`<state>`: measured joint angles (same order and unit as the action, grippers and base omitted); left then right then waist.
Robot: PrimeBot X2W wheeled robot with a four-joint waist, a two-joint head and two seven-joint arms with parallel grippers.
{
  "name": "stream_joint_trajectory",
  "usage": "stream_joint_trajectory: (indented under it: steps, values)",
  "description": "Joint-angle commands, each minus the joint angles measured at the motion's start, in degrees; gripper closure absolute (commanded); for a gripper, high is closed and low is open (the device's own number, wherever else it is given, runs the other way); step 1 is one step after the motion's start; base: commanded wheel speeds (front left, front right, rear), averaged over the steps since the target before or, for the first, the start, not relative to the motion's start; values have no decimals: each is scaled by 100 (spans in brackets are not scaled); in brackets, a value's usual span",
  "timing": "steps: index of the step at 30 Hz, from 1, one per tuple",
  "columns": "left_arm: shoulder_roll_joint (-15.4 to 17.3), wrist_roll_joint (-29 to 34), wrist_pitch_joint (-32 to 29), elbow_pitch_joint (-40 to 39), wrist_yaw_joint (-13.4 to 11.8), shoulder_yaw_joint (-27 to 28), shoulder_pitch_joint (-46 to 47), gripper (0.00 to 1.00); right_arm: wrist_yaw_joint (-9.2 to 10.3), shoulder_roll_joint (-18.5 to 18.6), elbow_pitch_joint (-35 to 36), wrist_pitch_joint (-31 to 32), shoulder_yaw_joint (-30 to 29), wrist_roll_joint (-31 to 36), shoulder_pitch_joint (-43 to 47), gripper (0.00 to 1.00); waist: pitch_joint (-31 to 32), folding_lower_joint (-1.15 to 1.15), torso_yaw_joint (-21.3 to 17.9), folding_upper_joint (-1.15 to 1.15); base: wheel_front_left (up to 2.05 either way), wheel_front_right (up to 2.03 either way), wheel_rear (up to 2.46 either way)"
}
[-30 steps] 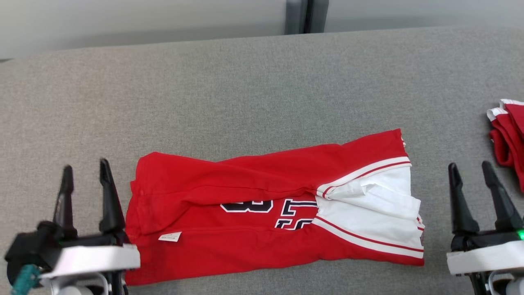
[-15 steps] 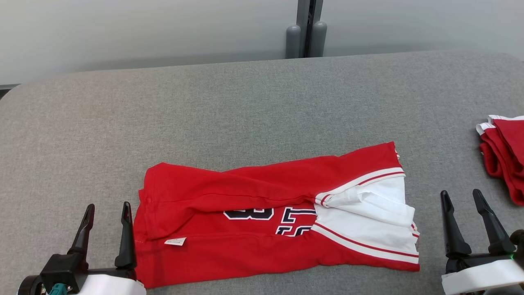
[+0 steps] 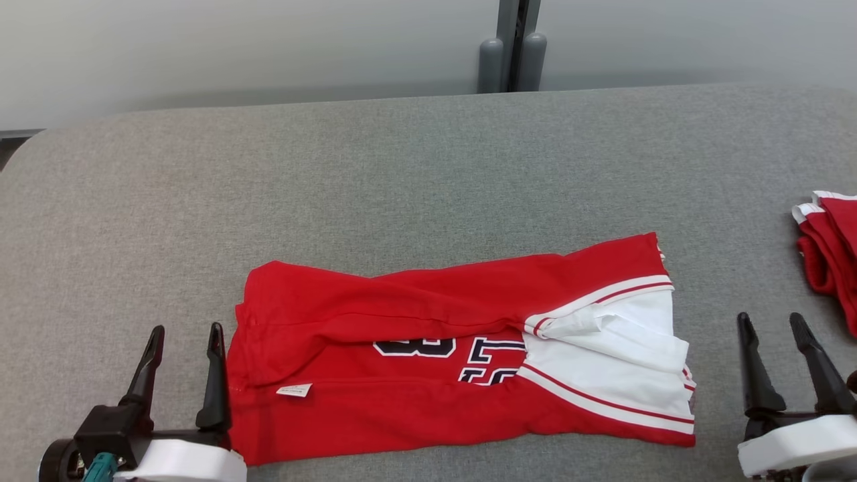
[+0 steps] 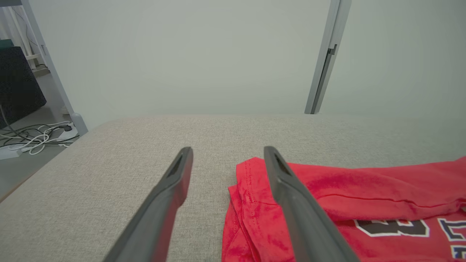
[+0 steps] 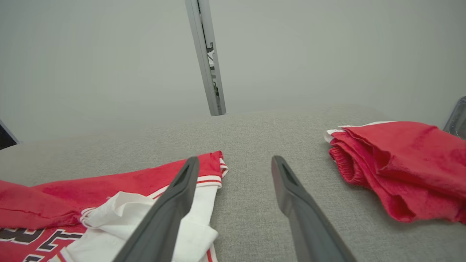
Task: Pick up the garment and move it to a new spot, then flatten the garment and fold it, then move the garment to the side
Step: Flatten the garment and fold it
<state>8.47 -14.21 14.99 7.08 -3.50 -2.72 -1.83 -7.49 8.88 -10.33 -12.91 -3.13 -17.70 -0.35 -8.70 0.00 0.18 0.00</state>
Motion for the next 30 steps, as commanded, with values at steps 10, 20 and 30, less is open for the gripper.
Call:
stream_joint_trajectory:
  steps: [10,20,30]
  values:
    - [-120,62,23,38,84,-139,387,0,-1,166,-1660,17,694,-358,-726,0,-283,0,272,0,0,0,0]
    - [-240,43,23,137,194,-127,512,0,-22,117,-2768,886,2039,-1137,-925,0,-381,0,376,0,0,0,0]
    - [-293,122,23,167,234,-34,520,0,-12,431,-2680,1155,2716,-1837,-1093,100,-366,0,324,0,0,0,0]
